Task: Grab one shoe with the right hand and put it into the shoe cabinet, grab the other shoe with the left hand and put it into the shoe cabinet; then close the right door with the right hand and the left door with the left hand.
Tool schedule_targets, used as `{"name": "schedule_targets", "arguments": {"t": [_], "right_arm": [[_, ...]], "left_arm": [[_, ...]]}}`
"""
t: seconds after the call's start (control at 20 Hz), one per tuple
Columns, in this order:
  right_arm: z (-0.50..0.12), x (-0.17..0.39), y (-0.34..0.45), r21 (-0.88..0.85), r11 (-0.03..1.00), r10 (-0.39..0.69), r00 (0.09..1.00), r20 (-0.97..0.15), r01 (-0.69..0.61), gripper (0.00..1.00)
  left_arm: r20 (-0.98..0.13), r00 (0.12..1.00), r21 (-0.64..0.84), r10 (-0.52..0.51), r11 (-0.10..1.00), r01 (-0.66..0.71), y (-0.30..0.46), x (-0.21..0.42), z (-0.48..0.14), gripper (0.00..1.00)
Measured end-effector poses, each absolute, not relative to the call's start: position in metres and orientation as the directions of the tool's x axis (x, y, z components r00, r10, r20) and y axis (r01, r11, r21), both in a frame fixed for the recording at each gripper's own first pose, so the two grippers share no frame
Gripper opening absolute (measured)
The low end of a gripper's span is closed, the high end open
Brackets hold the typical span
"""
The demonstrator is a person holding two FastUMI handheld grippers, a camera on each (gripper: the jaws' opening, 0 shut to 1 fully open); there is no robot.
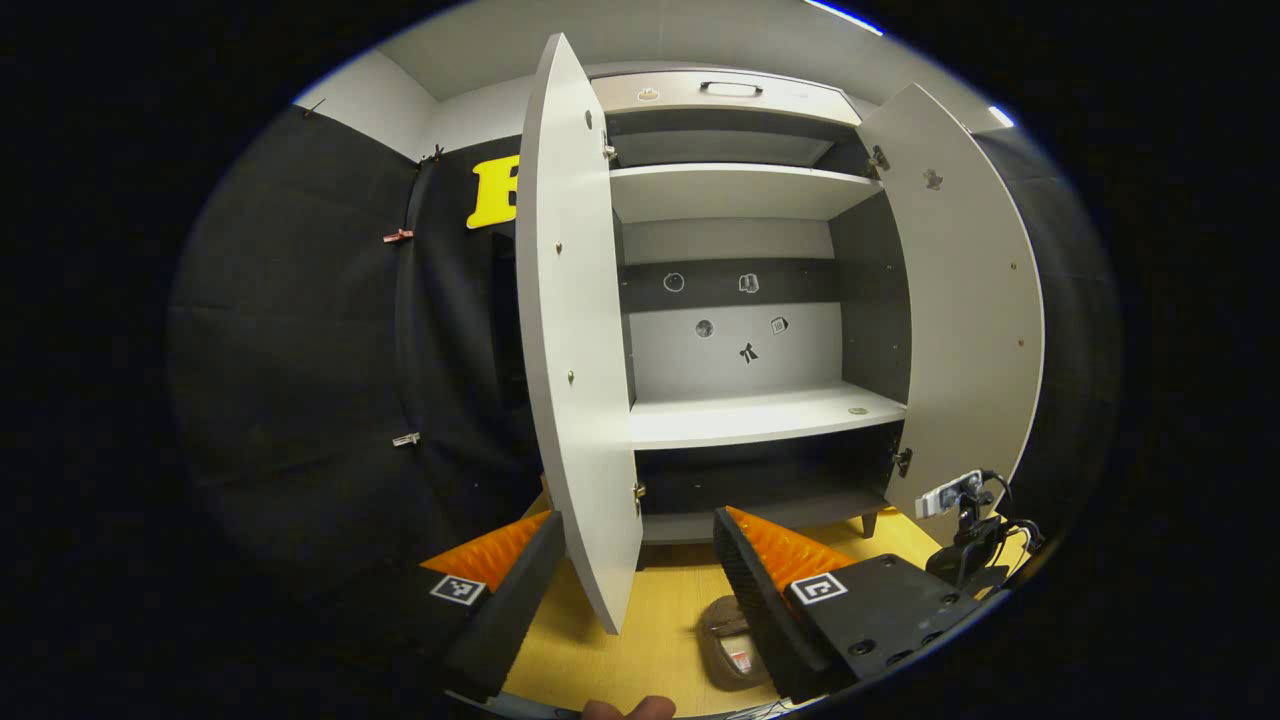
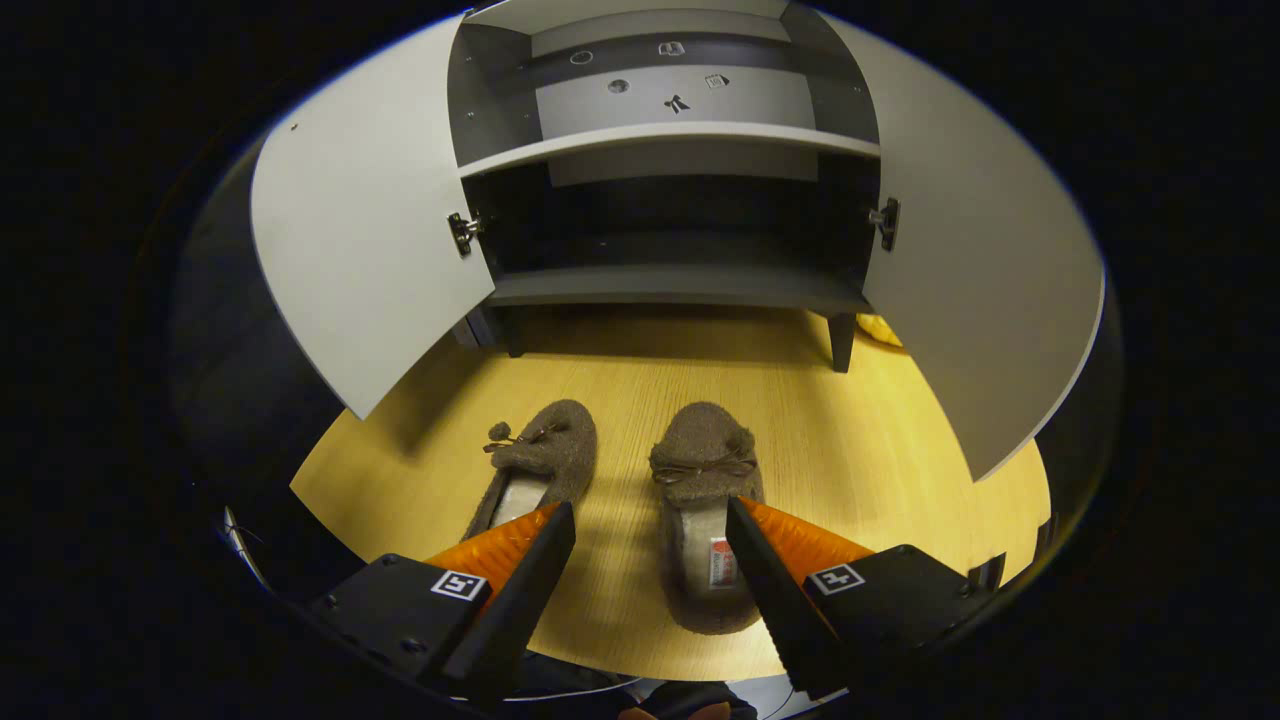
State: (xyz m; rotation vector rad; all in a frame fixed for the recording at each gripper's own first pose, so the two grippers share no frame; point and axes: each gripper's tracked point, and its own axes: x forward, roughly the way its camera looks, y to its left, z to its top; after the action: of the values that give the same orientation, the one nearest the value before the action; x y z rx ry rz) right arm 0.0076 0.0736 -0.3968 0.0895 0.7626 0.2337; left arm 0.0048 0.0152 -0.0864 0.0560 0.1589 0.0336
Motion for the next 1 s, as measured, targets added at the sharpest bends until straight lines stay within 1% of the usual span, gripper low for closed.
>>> {"name": "schedule_targets", "arguments": {"t": [0.15,0.2,0.35,0.4,0.45,0.5,0.55,0.65,0.75,0.8,1.0], "right_arm": [[-0.434,0.017,0.074,0.166,0.974,0.226,0.669,-0.708,-0.154,0.99],[-0.446,0.019,0.075,0.171,0.974,0.226,0.655,-0.721,-0.148,0.94],[-0.466,0.038,0.083,0.191,0.973,0.231,0.654,-0.720,-0.133,0.88],[-0.472,0.045,0.085,0.190,0.974,0.222,0.654,-0.723,-0.122,0.80],[-0.475,0.051,0.086,0.190,0.976,0.214,0.660,-0.720,-0.108,0.78],[-0.477,0.060,0.085,0.187,0.979,0.195,0.677,-0.710,-0.086,0.72],[-0.479,0.066,0.082,0.180,0.982,0.173,0.691,-0.702,-0.063,0.69],[-0.481,0.075,0.076,0.174,0.984,0.146,0.707,-0.692,-0.033,0.57],[-0.481,0.077,0.081,0.210,0.977,0.170,0.712,-0.681,-0.032,0.24],[-0.480,0.077,0.081,0.210,0.977,0.173,0.713,-0.680,-0.036,0.12],[-0.451,0.072,0.076,0.237,0.971,0.185,0.720,-0.669,-0.029,0.12]], "left_arm": [[-0.179,0.982,0.066,0.051,0.997,-0.040,0.023,0.009,-0.096,0.92],[-0.188,0.981,0.064,0.054,0.997,-0.043,0.024,0.010,-0.100,0.92],[-0.215,0.975,0.062,0.057,0.997,-0.045,0.028,0.015,-0.111,0.92],[-0.220,0.974,0.062,0.059,0.997,-0.046,0.029,0.016,-0.113,0.92],[-0.226,0.972,0.061,0.062,0.997,-0.049,0.031,0.017,-0.115,0.92],[-0.232,0.970,0.059,0.067,0.997,-0.055,0.034,0.018,-0.117,0.92],[-0.237,0.969,0.058,0.073,0.996,-0.061,0.037,0.019,-0.117,0.92],[-0.241,0.967,0.061,0.085,0.996,-0.072,0.042,0.020,-0.119,0.92],[-0.242,0.966,0.066,0.093,0.995,-0.079,0.046,0.020,-0.120,0.92],[-0.241,0.966,0.067,0.095,0.994,-0.081,0.047,0.019,-0.121,0.92],[-0.231,0.969,0.065,0.088,0.995,-0.075,0.047,0.017,-0.118,0.92]]}}
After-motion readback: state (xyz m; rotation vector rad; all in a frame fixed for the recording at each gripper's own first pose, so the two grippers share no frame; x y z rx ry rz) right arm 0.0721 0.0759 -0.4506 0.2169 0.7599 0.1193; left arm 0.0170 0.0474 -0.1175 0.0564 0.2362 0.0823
